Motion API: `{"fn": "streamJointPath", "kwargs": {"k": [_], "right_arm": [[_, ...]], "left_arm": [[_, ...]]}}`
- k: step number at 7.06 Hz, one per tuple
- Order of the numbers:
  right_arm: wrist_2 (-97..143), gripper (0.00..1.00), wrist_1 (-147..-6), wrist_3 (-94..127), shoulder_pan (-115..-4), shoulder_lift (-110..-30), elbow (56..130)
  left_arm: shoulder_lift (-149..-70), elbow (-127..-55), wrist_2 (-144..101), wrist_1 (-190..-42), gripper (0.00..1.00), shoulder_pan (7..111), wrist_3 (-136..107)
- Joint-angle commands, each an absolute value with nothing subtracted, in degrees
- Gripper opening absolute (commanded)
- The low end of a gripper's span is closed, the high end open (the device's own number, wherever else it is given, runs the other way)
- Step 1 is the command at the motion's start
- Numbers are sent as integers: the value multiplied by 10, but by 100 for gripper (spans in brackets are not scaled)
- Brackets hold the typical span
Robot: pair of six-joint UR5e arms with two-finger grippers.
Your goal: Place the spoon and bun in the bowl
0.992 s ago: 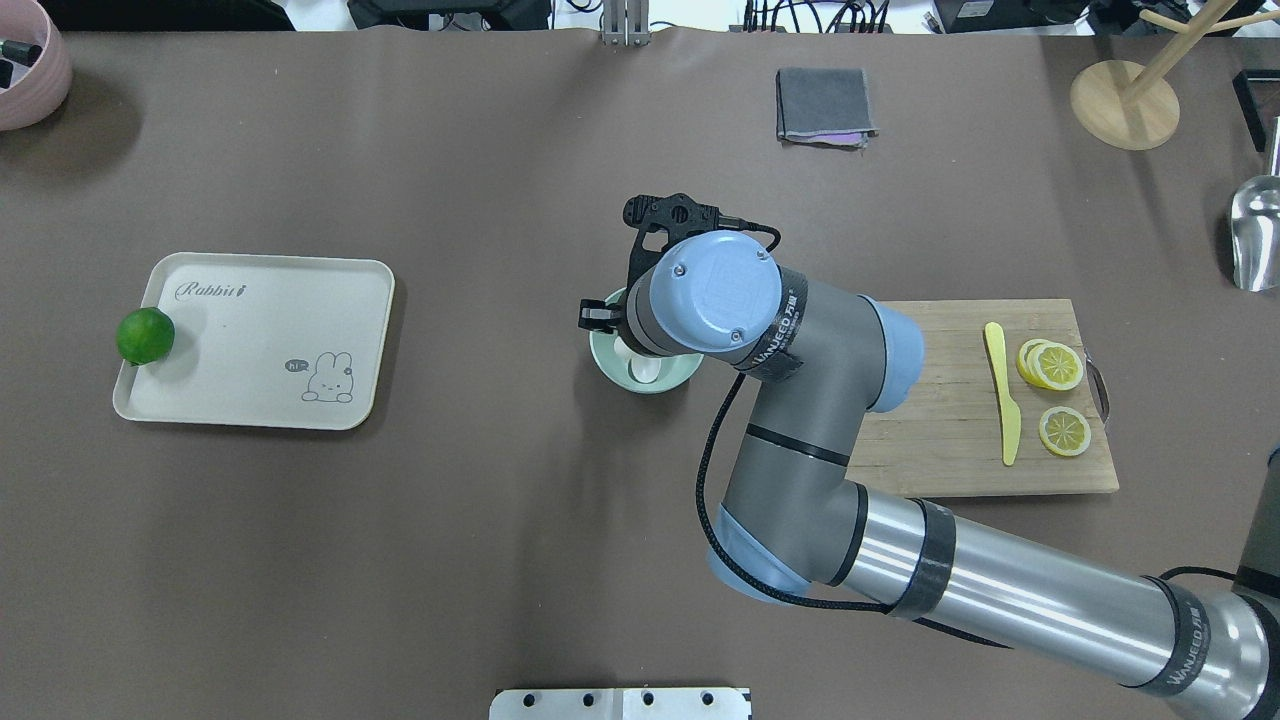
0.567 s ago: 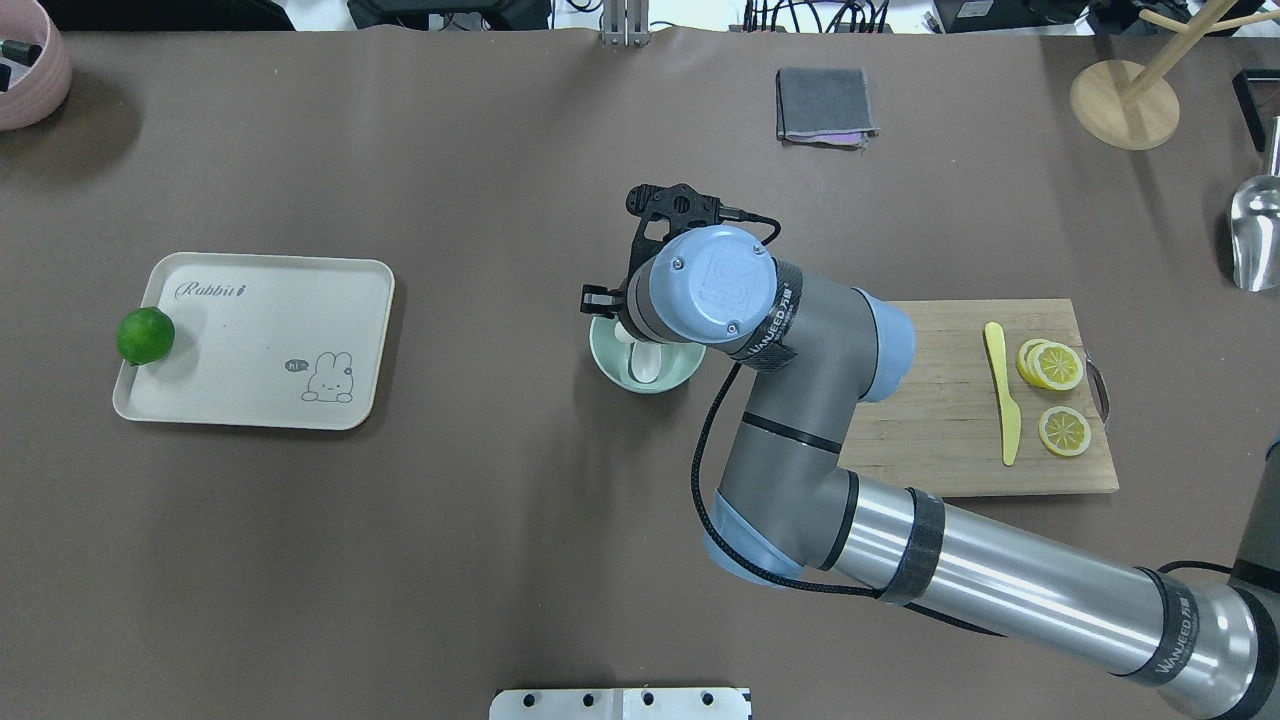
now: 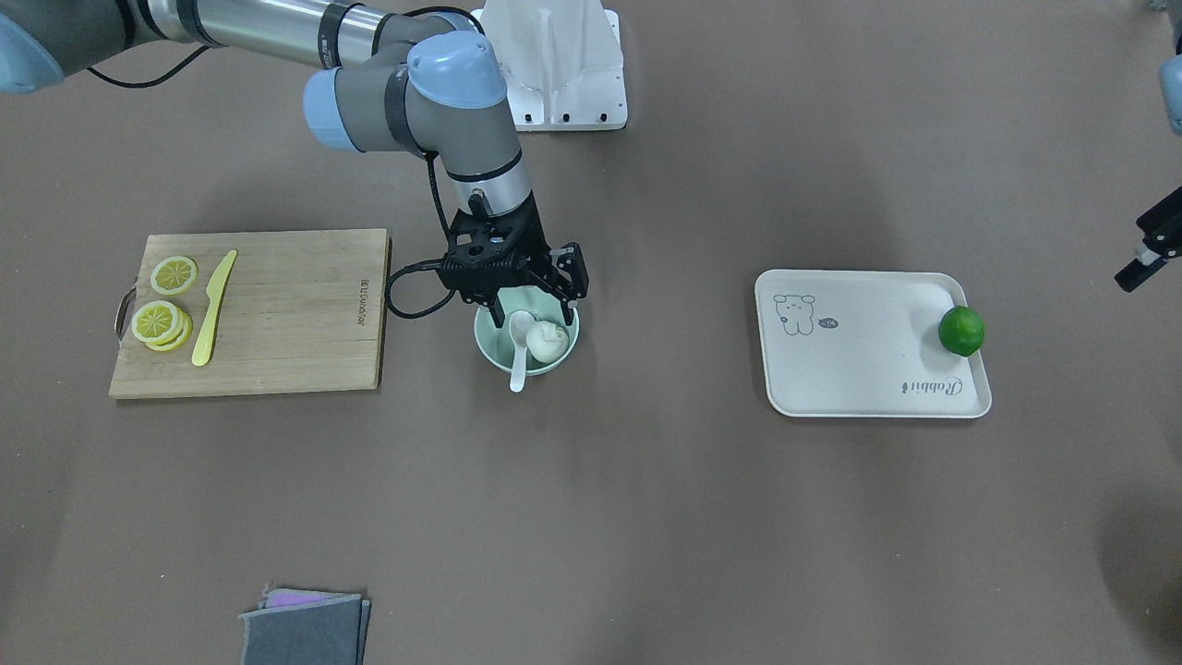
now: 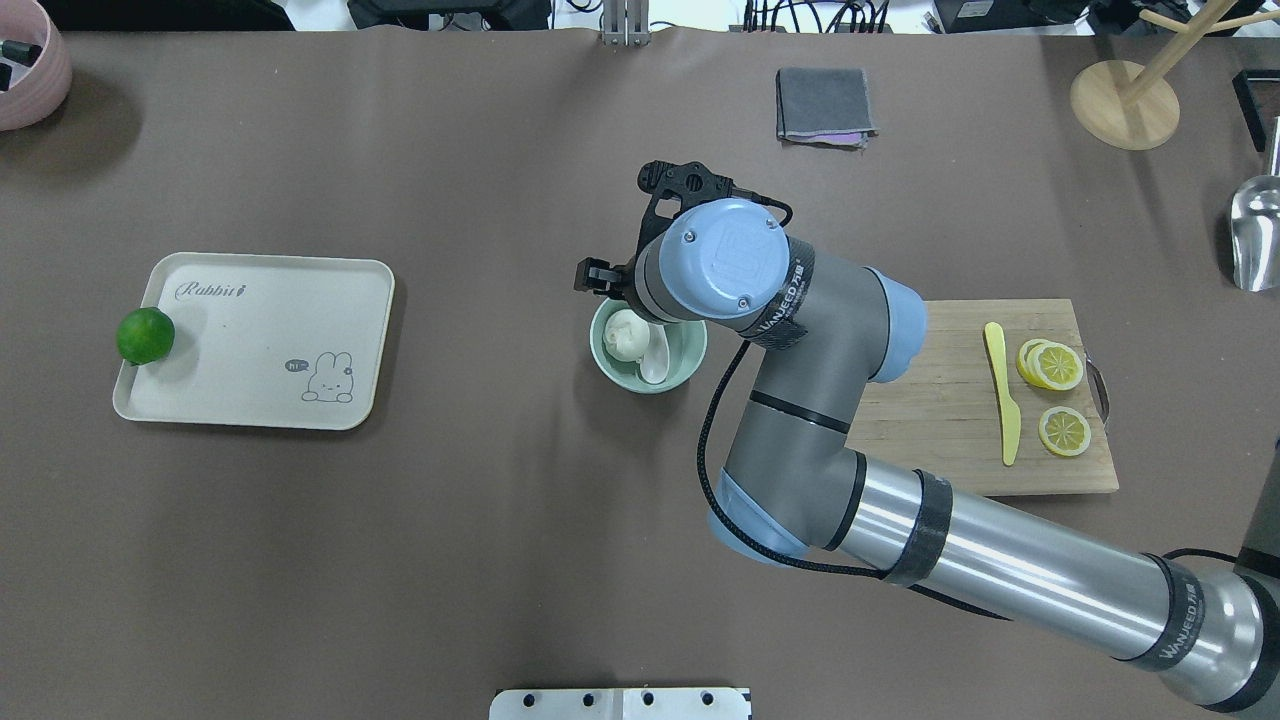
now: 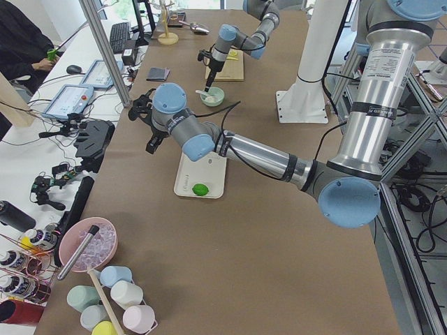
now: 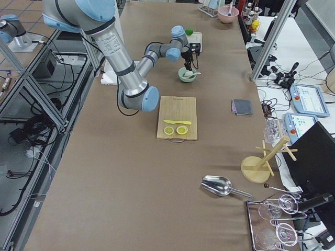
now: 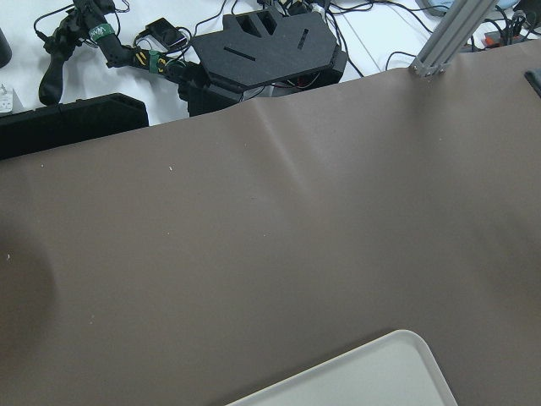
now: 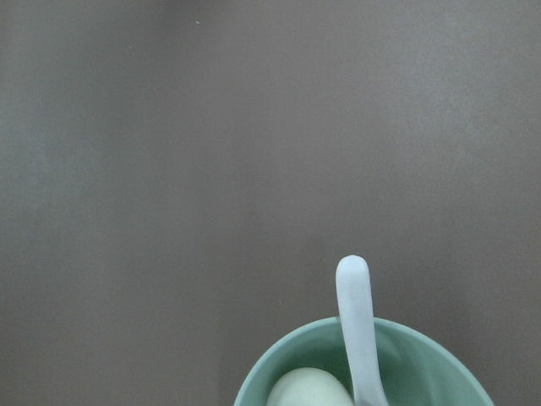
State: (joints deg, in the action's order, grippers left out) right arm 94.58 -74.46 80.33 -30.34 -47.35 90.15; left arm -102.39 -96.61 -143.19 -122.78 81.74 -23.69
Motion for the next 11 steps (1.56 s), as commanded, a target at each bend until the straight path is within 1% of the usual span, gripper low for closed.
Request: {"fn": "streamJointPath", "kwargs": {"k": [1,2,3,4,5,6,7,8,10,11], "right_arm": [[1036,100,-812,782,-357,-494,971],[1048,100,-875,667,-373,-521,1039],[1042,100,-901,577,-396,-591,1111],[1042,100,-899,534,-429,-685,1163],[1038,100,-900,483,-452,-718,1164],[1037,100,-901,480,-473,-753,1146],[1051,100,-901,468,-530,-761,1122],[1113,100,-908,414,-598,-769,1111],[1244,100,-908,157,-748,-844,1083],[1246,100,-906,69,-787,-897,1078]], "left_arm": [[-1016,-962,-1433,-1231,99,820,-249],[-995,-970,-1433,-1238,98,824,-244],[-971,-975,-1401,-1276,99,827,-241],[-956,-970,-1370,-1292,98,826,-241],[-953,-969,-1349,-1292,98,826,-241],[-941,-966,-1313,-1291,99,826,-240],[-908,-955,-1305,-1285,99,827,-238],[-893,-951,-1305,-1283,99,838,-190],[-880,-949,-1305,-1171,99,887,-63],[-885,-933,-1310,-1117,98,931,-36]]}}
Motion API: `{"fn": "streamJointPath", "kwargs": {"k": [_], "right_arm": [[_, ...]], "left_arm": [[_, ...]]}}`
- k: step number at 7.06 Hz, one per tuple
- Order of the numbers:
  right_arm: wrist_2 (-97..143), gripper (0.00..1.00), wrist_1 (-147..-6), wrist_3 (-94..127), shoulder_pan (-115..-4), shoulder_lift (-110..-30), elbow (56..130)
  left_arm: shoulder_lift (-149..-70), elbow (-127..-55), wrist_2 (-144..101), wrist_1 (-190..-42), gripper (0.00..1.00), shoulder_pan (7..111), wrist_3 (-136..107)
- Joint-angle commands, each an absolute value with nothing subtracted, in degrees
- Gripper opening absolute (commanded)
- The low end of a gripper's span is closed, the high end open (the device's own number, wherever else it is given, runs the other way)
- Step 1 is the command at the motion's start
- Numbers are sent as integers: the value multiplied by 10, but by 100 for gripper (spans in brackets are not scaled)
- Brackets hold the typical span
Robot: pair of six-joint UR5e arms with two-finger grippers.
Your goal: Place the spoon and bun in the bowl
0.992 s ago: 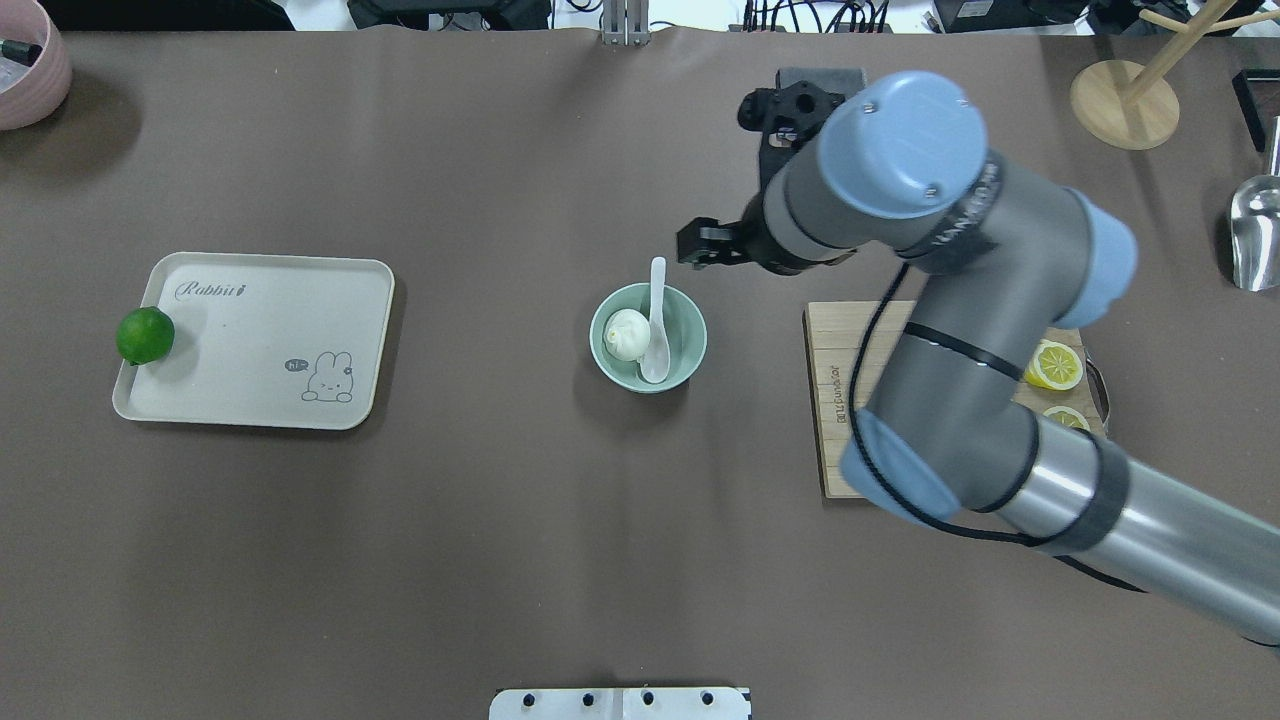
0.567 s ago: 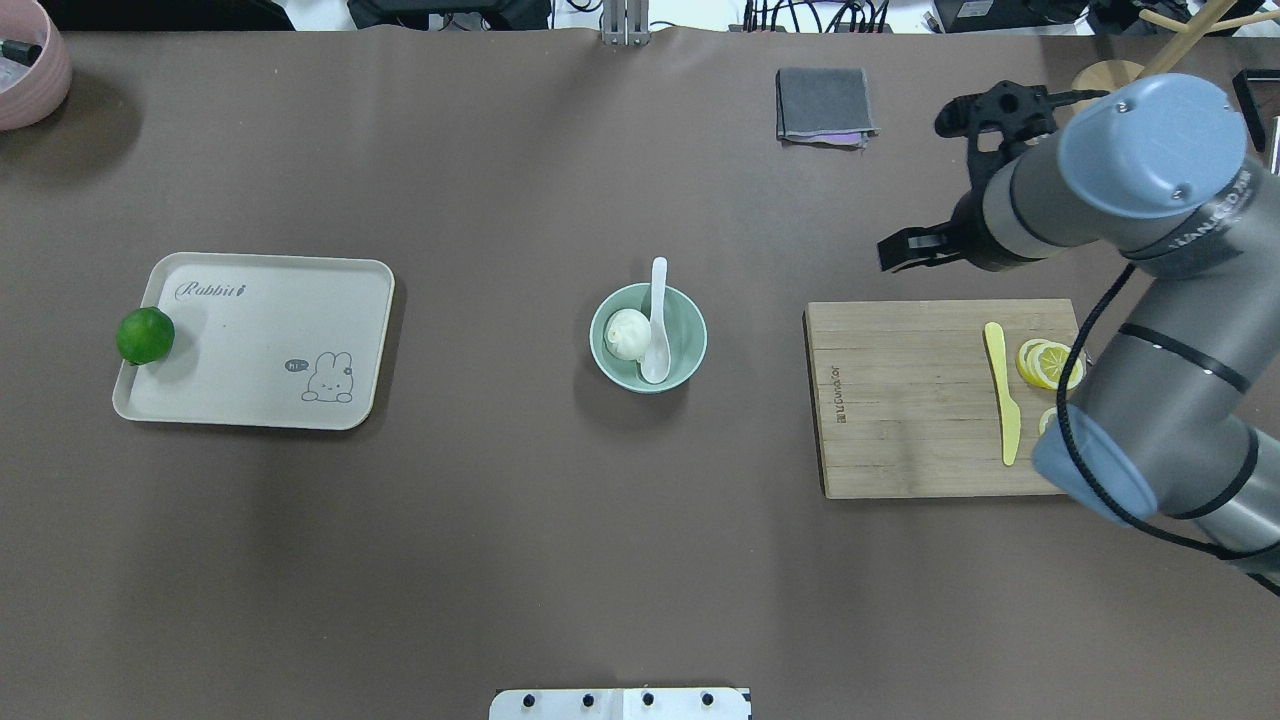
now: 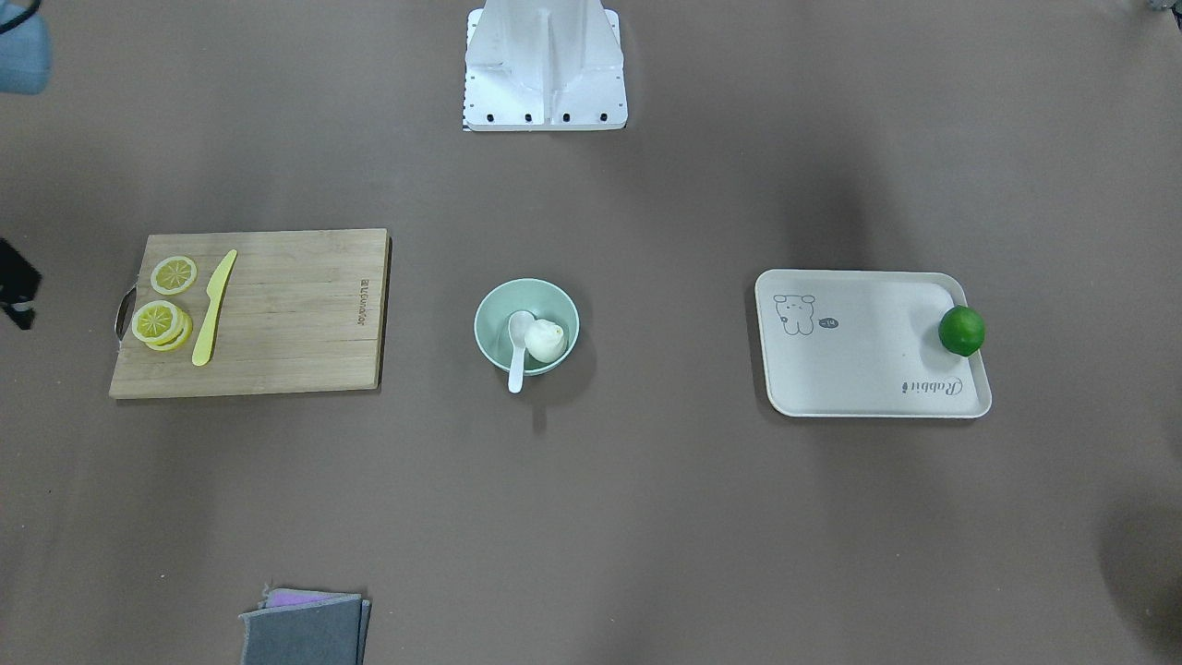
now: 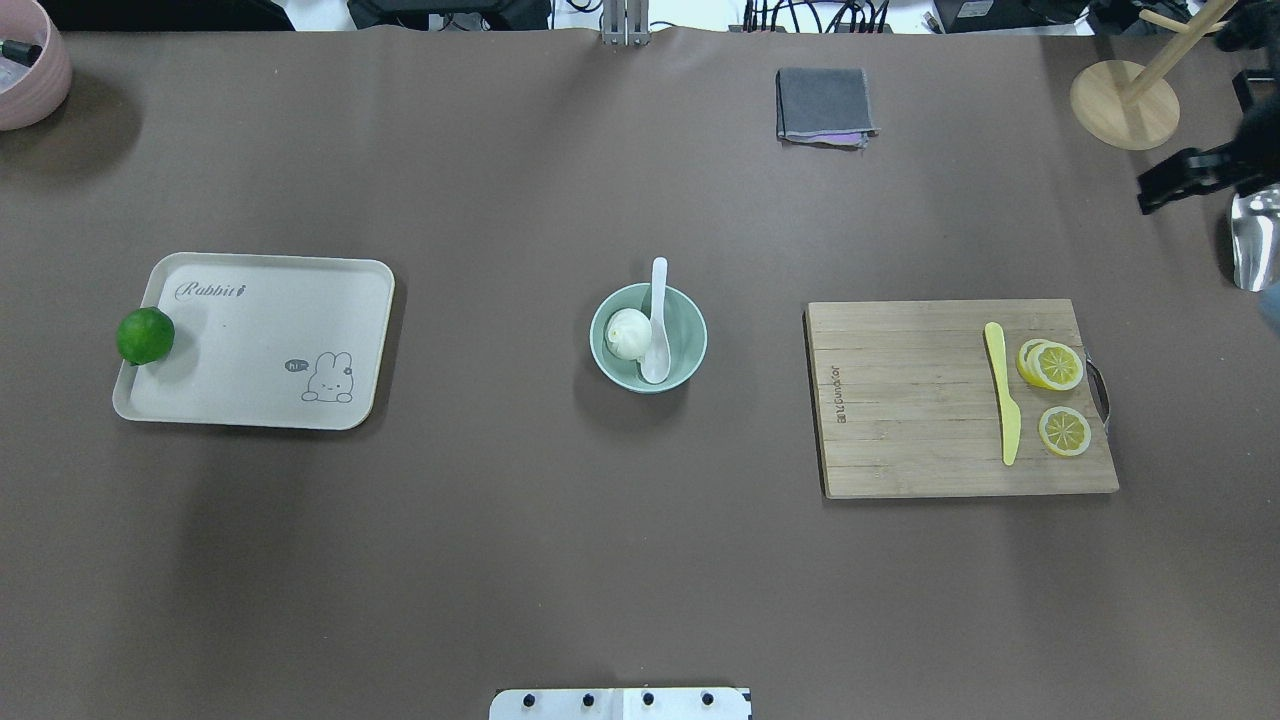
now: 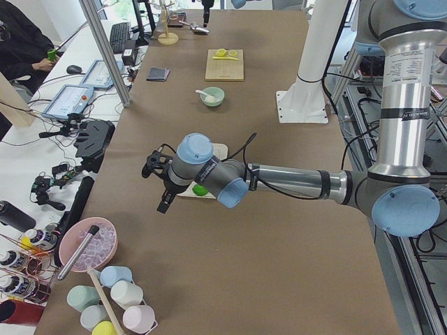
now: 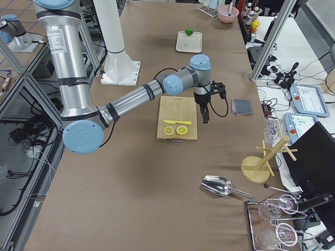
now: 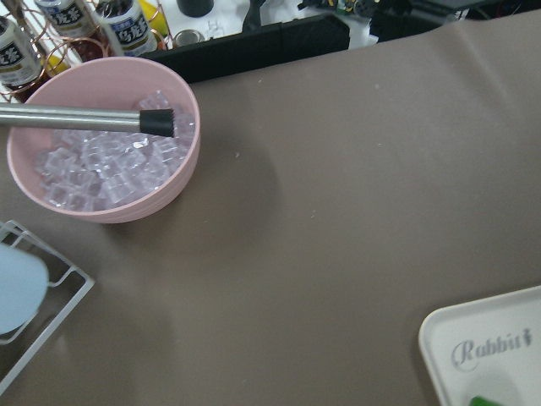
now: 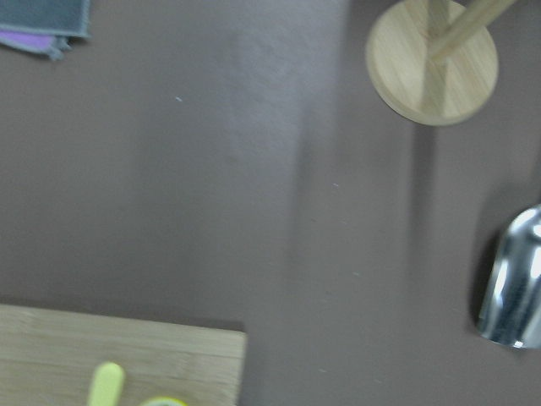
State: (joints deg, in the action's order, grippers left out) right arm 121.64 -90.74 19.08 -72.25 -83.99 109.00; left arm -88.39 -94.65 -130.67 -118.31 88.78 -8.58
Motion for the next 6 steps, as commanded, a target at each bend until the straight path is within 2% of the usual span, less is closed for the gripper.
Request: {"fn": "streamJointPath", "kwargs": {"k": [1,3,6], "right_arm": [[1258,100,-908,12,-821,-932,1069],[1324,100,-927,-40,-880,-967,1040],[1338,100,-979,-76,-903,-991,1041]], "left_arm": [[-882,-934,-1317,-1068,98,946,-36],[-866,-946,-1383,-1035,98,966,-45],[-860,-969,-1383,-1041,98,960,-132]]}}
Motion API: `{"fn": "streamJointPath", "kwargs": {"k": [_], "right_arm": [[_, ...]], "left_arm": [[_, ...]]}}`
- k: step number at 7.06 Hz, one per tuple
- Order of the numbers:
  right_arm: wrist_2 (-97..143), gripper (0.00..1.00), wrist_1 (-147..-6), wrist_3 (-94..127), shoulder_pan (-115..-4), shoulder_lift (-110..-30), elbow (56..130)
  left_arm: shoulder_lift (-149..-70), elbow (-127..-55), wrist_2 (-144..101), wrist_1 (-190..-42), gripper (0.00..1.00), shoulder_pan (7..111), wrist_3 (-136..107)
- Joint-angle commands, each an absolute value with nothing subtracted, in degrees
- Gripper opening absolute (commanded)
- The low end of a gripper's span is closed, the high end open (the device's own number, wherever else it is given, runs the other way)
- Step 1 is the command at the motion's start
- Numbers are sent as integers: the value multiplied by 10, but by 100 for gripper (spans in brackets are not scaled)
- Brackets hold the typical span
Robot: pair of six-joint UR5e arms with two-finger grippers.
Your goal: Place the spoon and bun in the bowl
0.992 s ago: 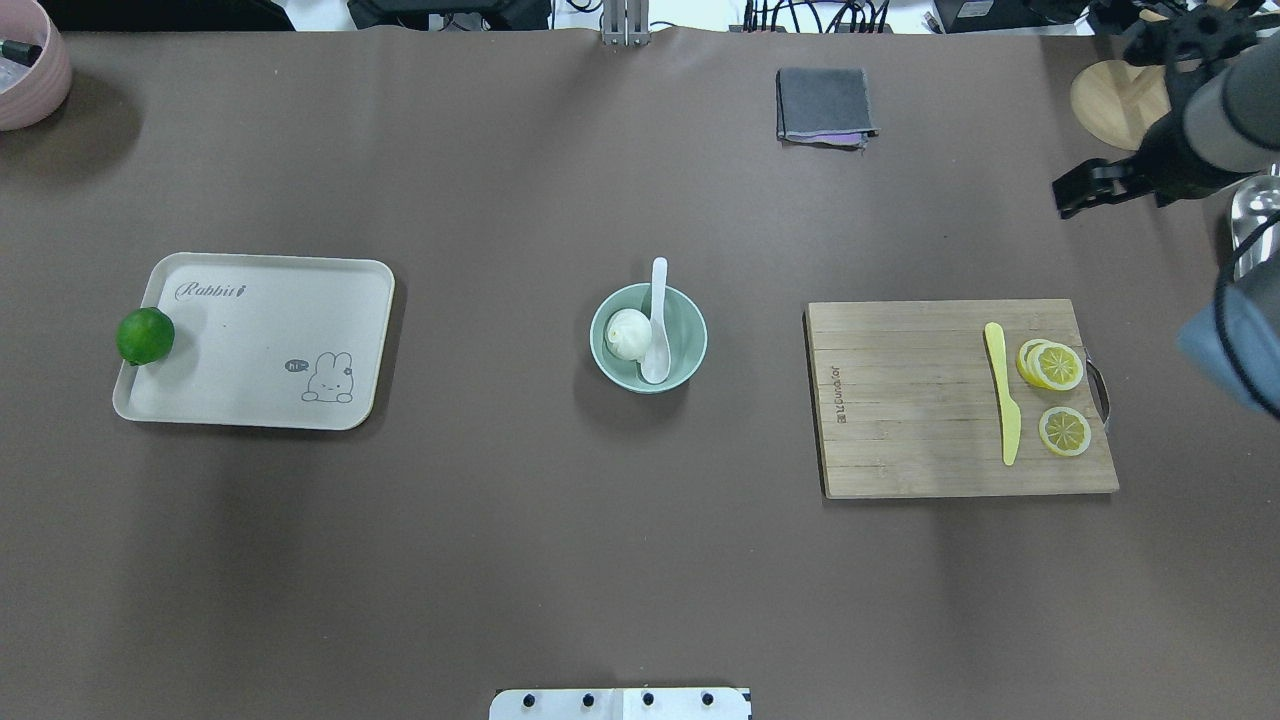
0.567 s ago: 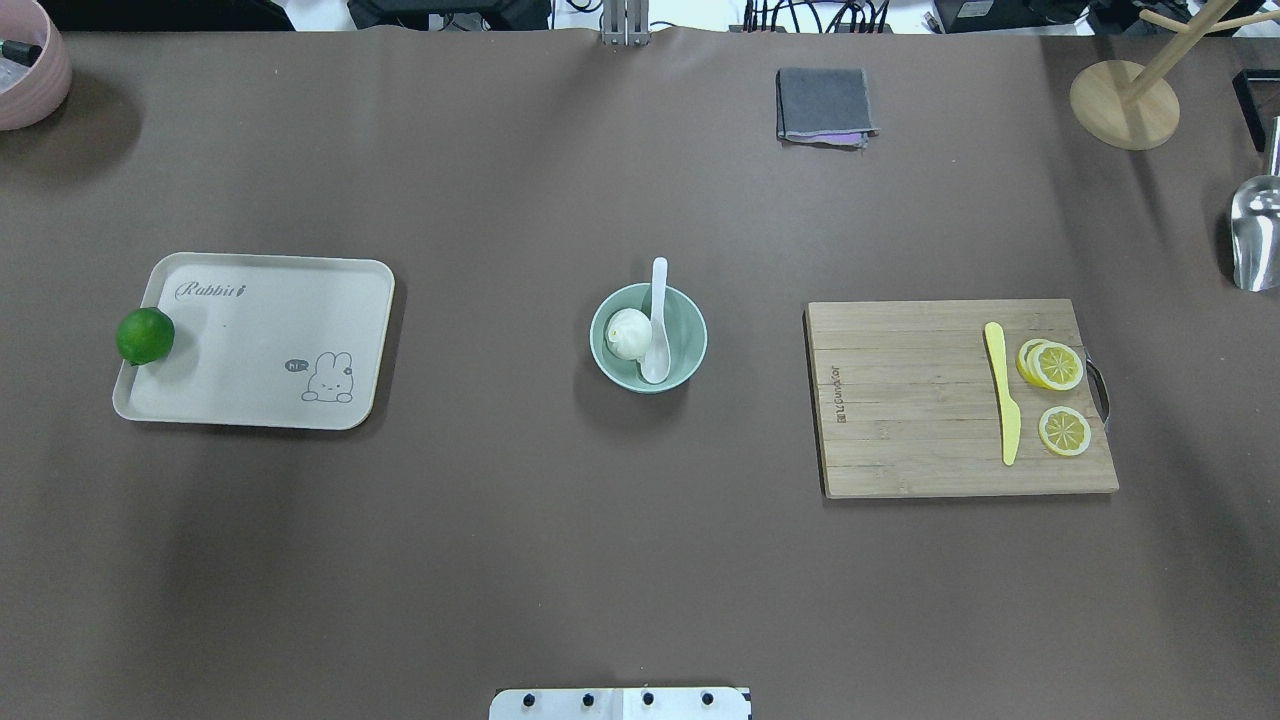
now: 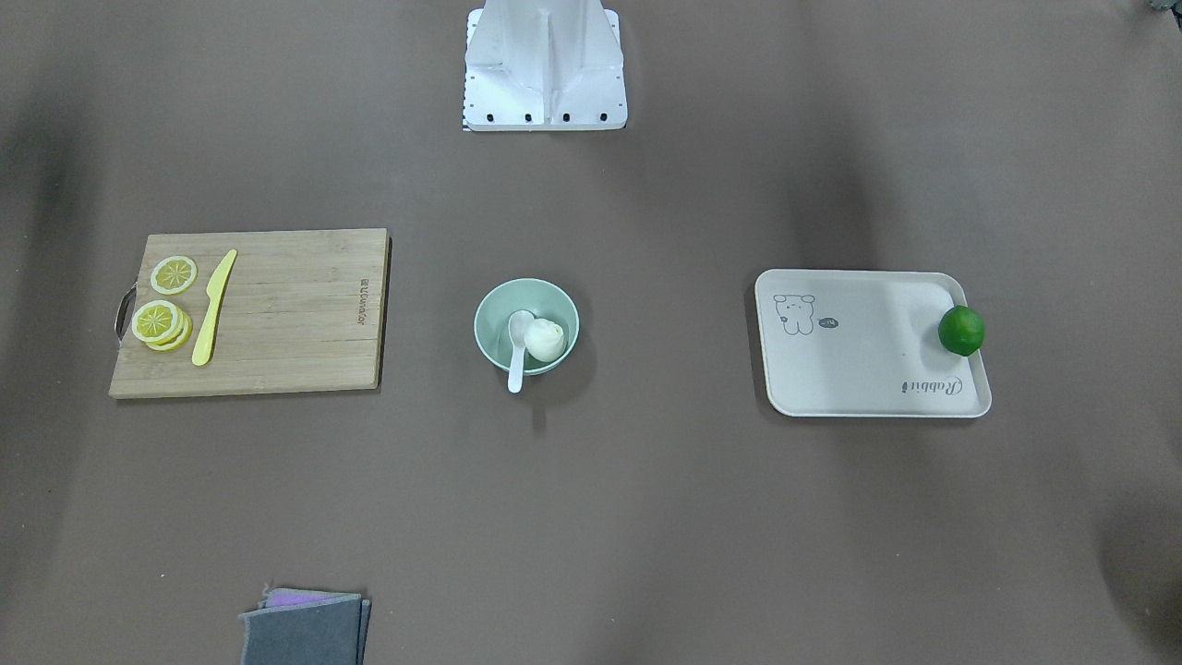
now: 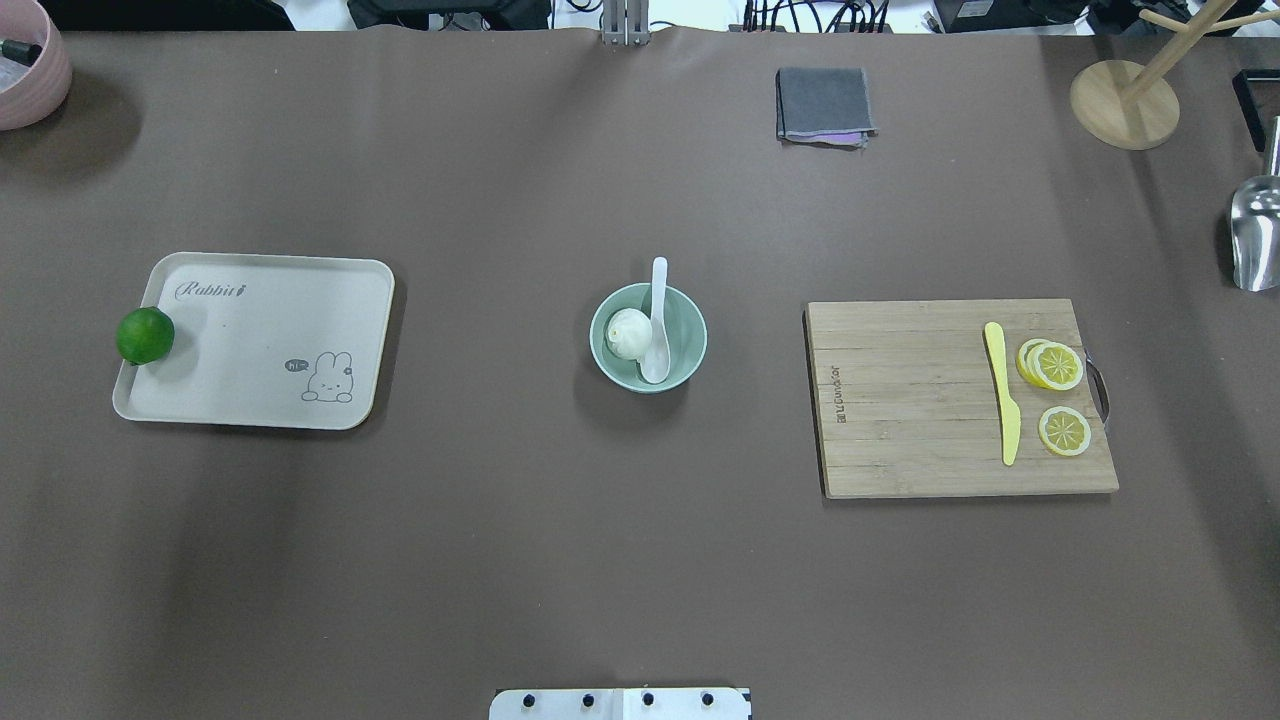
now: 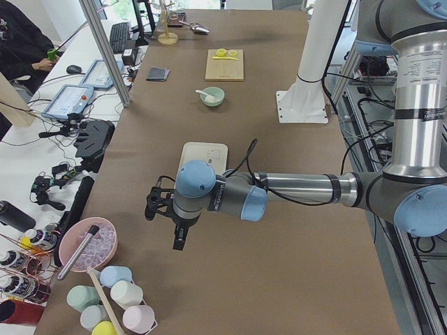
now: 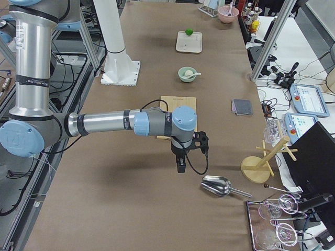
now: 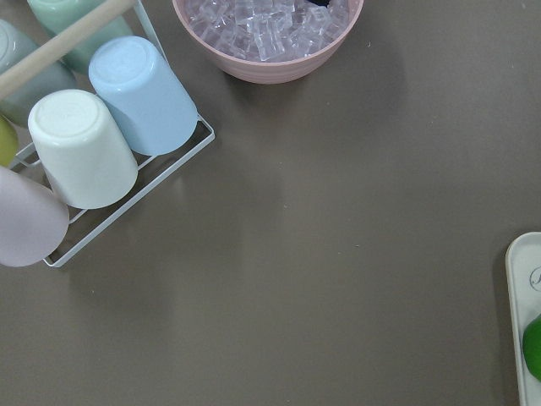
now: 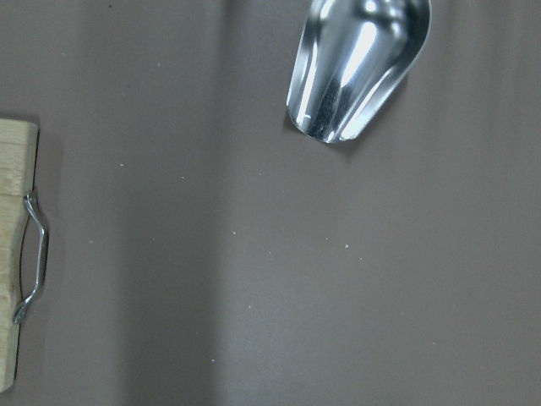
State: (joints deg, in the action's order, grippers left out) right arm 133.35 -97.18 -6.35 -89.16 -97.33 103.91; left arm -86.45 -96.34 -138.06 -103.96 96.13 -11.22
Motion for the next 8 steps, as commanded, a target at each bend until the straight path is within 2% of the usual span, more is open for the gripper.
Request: {"fn": "streamJointPath", "kwargs": {"k": [1,8], "right_arm": [[1338,100,-977,-78,-904,-998,1044],[1348,100,-975,-72,-904,-1001,1037]], "left_arm": [[-851,-969,-1385,-1040,98,960,-131],[-853,-972,-1395,-1042,98,926,-134]]}}
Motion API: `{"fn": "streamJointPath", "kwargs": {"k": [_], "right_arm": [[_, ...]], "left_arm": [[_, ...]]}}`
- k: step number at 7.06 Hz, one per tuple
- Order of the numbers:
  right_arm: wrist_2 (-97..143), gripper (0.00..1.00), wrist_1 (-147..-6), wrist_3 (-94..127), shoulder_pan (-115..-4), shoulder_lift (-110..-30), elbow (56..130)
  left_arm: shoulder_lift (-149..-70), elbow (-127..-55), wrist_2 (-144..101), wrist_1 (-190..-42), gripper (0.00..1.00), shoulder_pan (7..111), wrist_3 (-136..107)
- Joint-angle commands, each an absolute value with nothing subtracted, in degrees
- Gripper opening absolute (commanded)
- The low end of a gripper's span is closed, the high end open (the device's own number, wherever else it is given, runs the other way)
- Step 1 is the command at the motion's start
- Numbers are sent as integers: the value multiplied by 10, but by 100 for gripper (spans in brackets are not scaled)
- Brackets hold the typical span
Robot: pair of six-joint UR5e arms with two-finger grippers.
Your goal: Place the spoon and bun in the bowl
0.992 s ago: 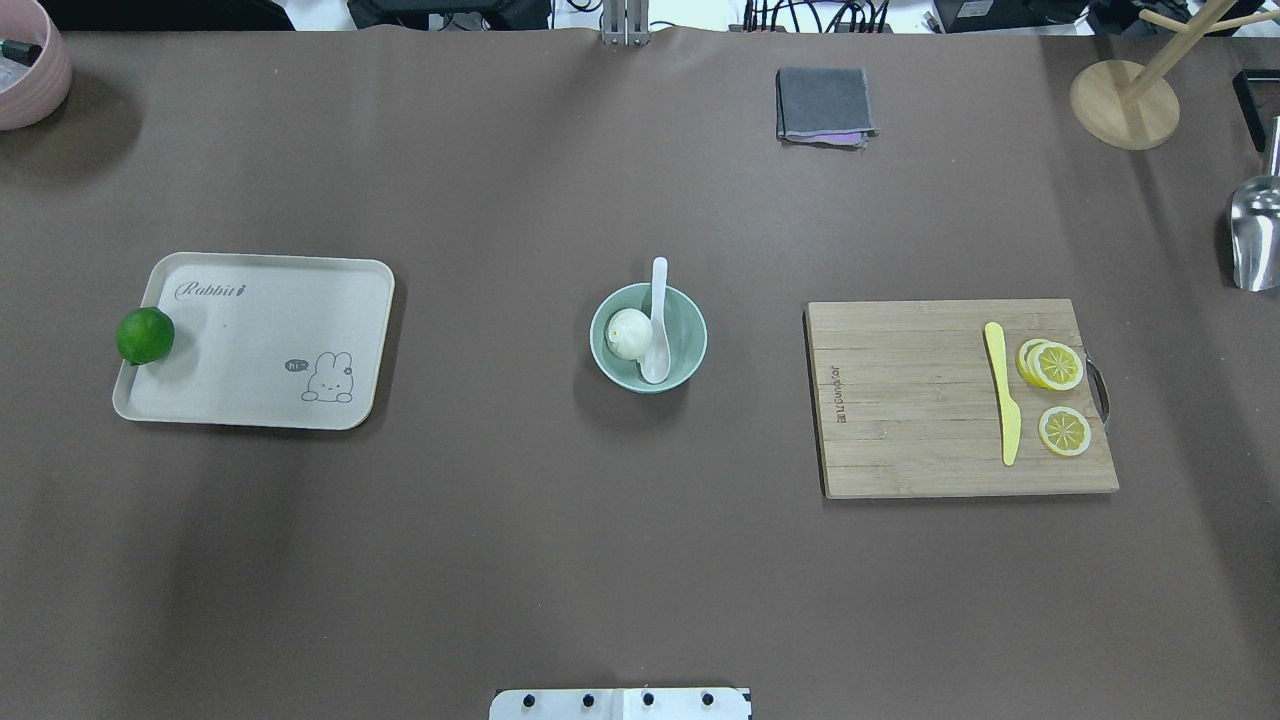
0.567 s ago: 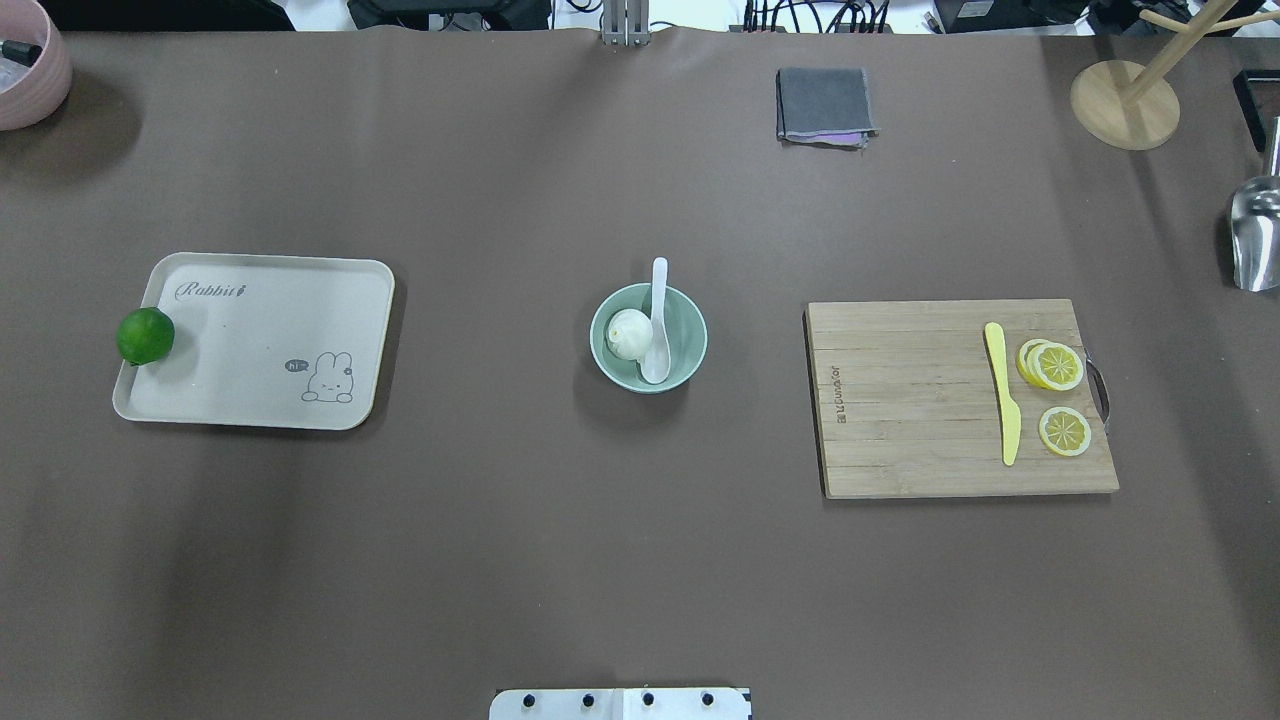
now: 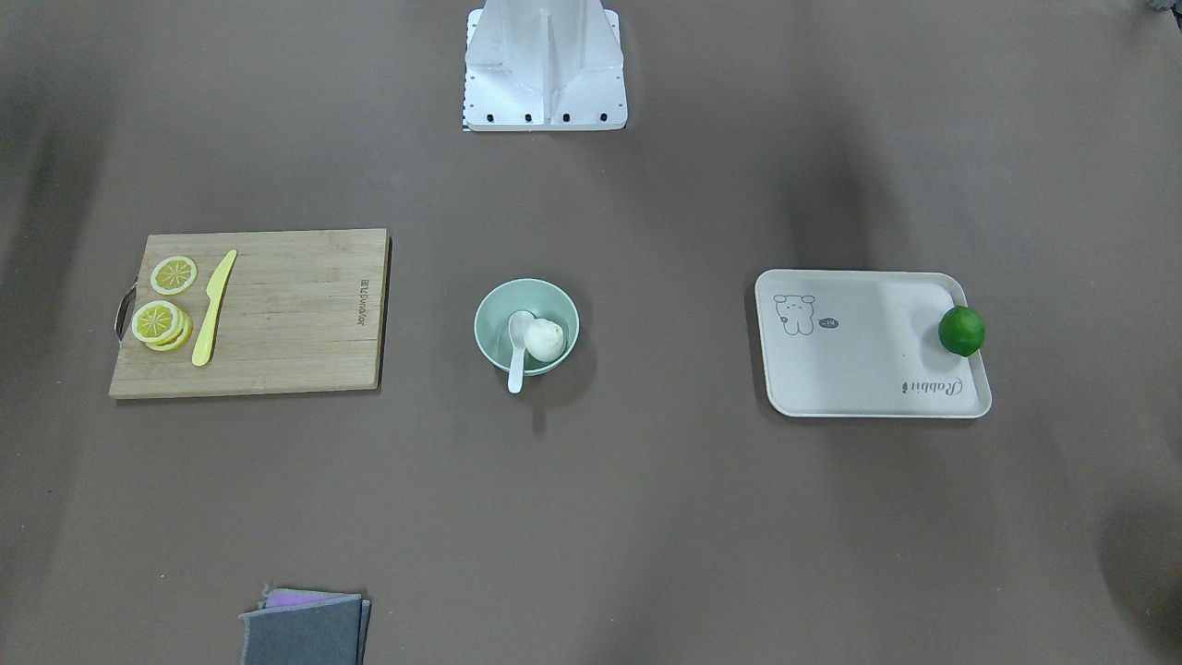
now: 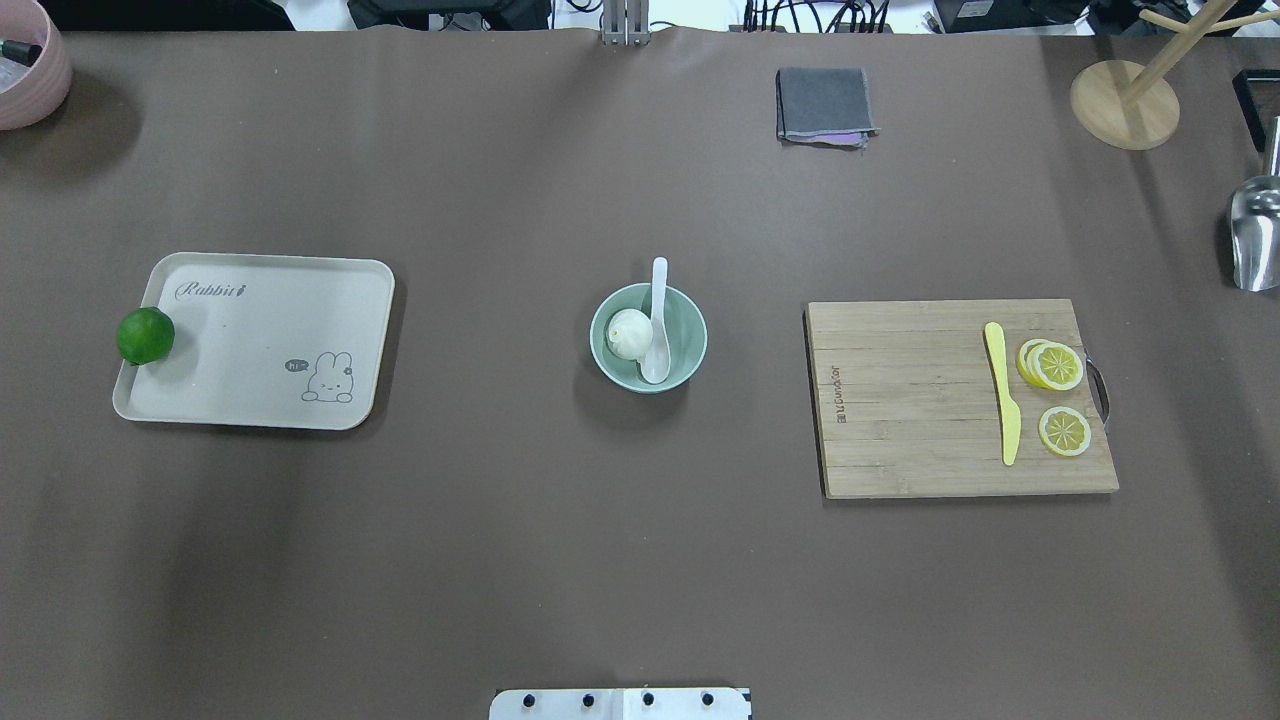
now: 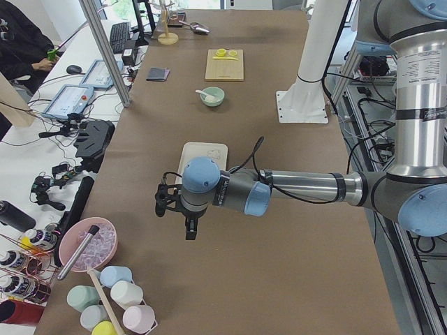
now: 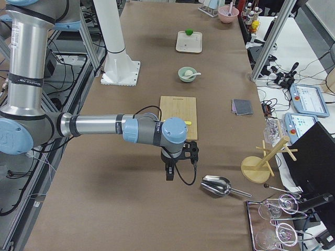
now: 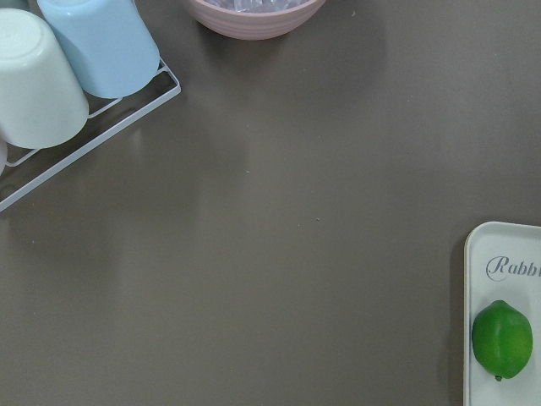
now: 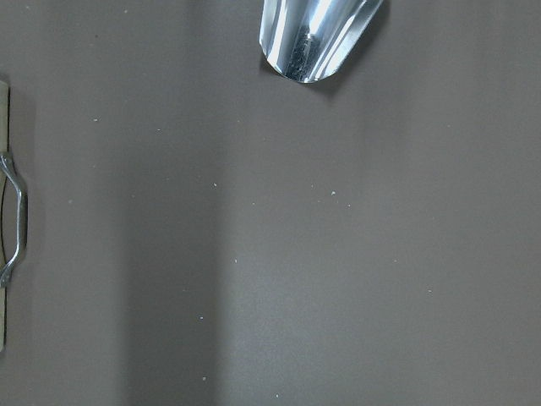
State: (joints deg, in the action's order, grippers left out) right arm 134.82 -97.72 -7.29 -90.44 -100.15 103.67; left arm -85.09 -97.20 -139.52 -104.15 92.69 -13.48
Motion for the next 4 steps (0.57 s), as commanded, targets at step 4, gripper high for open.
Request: {"fn": "streamJointPath", "kwargs": {"k": [4], "right_arm": [[1347,100,-974,-70,-904,-997,1037]], "left_arm": [[-853,-969,-1395,-1042,98,926,-130]]}}
